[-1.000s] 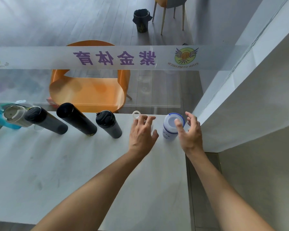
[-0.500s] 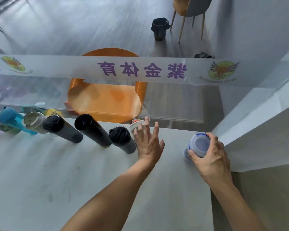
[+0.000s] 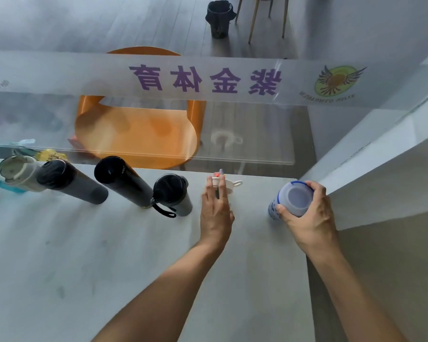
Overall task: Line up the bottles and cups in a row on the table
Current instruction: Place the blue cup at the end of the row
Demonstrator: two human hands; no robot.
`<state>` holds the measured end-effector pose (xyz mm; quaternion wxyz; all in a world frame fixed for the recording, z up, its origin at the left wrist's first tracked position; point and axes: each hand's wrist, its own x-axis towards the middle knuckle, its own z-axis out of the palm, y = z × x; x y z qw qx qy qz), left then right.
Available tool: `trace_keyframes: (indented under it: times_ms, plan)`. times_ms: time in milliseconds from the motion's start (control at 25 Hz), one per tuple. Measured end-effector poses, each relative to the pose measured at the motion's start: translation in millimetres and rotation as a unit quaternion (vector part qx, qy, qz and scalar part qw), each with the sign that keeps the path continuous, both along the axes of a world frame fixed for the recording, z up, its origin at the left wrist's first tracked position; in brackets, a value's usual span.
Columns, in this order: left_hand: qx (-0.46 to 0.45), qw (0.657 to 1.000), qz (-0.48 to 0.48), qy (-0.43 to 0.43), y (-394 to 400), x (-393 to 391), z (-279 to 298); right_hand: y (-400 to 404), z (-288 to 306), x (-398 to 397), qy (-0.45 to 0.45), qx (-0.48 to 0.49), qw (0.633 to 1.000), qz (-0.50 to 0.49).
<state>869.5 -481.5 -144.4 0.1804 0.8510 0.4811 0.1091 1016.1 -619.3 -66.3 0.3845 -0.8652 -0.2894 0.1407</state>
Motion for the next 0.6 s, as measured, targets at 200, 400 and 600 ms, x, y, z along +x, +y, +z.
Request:
trace_keyframes:
  times_ms: [200, 400, 600]
  plan:
    - [-0.079, 0.989, 0.105, 0.075, -1, -10, 13, -5, 0, -5, 0.013, -0.017, 1.0, -0.013]
    - [-0.19, 0.969, 0.155, 0.045, 8, -7, 15, -6, 2, -5, 0.01, -0.01, 1.0, -0.008]
    - [-0.178, 0.975, 0.059, -0.121, -3, -12, 3, -6, 1, -2, 0.009, -0.014, 1.0, -0.006]
